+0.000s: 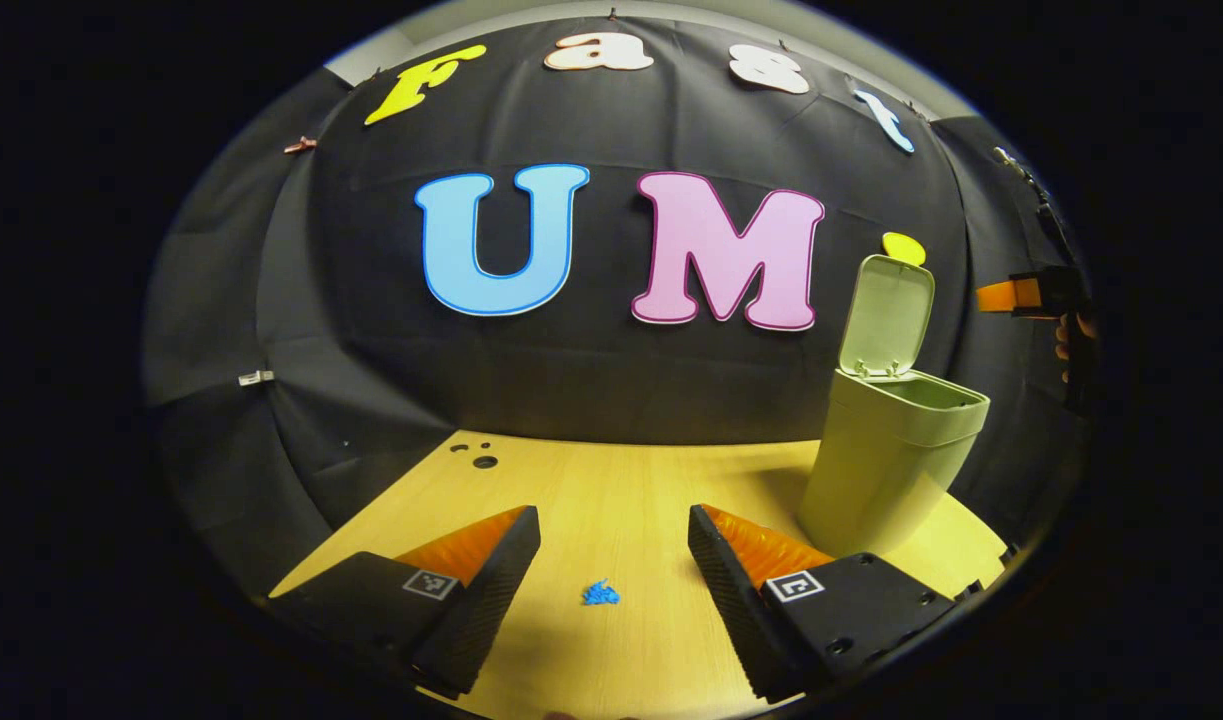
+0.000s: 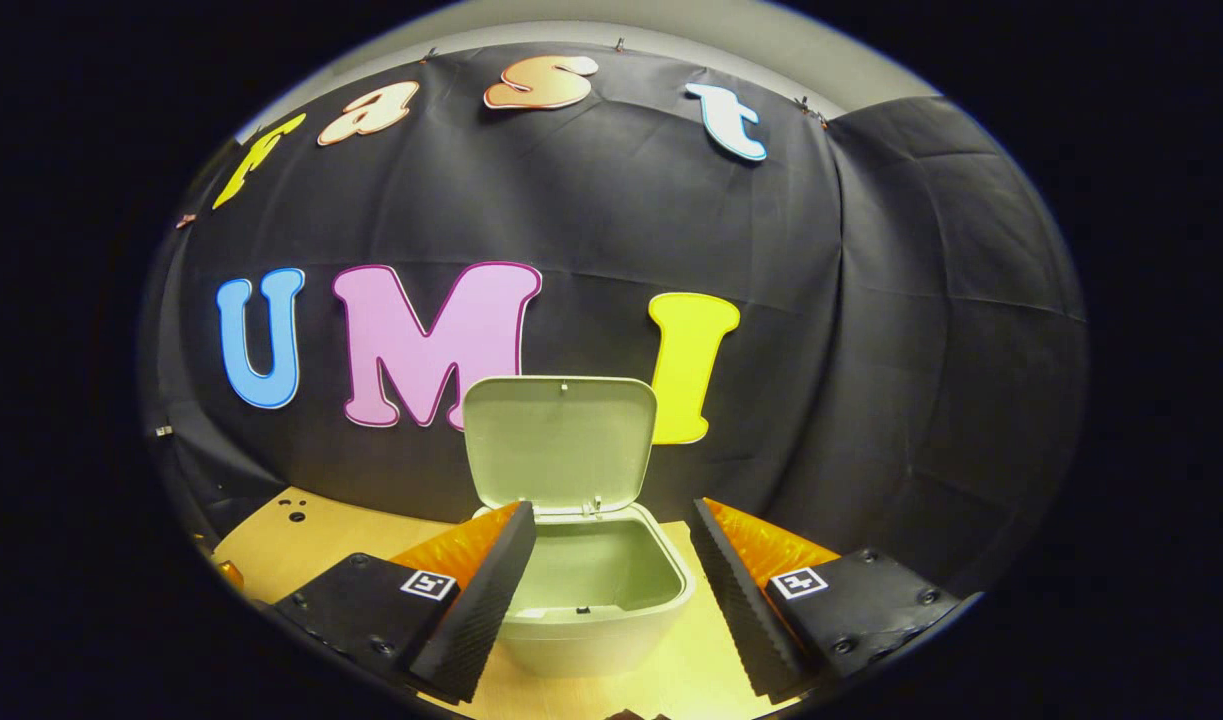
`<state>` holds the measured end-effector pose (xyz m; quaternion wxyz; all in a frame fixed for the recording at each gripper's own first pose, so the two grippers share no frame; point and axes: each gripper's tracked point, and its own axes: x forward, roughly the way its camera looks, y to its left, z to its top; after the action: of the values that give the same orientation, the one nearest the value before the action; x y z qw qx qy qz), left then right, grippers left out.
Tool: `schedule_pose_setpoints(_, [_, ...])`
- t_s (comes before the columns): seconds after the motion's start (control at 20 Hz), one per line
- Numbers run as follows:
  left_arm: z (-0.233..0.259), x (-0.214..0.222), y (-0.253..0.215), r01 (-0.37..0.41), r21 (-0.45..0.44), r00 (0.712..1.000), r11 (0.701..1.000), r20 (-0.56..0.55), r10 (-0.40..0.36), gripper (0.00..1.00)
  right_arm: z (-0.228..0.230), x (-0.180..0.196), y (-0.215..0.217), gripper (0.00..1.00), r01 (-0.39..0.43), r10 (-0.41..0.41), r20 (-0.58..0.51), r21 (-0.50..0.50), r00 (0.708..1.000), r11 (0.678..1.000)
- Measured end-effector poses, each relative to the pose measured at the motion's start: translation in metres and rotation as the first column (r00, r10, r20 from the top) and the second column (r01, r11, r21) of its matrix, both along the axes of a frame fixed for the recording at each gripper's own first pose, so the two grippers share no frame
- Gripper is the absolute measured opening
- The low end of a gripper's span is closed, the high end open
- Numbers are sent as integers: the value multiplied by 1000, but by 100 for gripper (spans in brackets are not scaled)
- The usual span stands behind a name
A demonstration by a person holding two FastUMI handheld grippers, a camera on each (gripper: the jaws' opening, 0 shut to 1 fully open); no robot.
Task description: Press the lid of the desktop garbage bin to open it, pick up the crumpled paper on the desktop and throw it into the bin, then pick up the pop can on the desktop and drop it into the bin, and finally close the garbage bin lid.
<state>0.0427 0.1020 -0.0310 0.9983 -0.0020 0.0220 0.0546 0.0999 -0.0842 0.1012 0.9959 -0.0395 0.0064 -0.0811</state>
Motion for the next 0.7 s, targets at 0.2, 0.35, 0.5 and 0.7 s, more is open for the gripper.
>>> schedule_pose_setpoints(0.2, [-8, 15, 12, -1, -35, 1000, 999, -26, 0, 96, -22, -10, 13, 98, -38, 38, -42, -2, 998, 999])
schedule_pose_setpoints(0.35, [-34, 30, 22, 4, -77, 995, 997, -95, -11, 96, -47, -18, 25, 98, -80, 79, -104, -1, 991, 997])
schedule_pose_setpoints(0.5, [-63, 49, 29, 6, -91, 985, 996, -173, -21, 96, -66, -24, 29, 98, -91, 90, -146, -1, 985, 996])
schedule_pose_setpoints(0.7, [-105, 78, 30, -10, -152, 952, 988, -304, -37, 96, -82, -28, 31, 98, -112, 112, -184, 12, 977, 994])
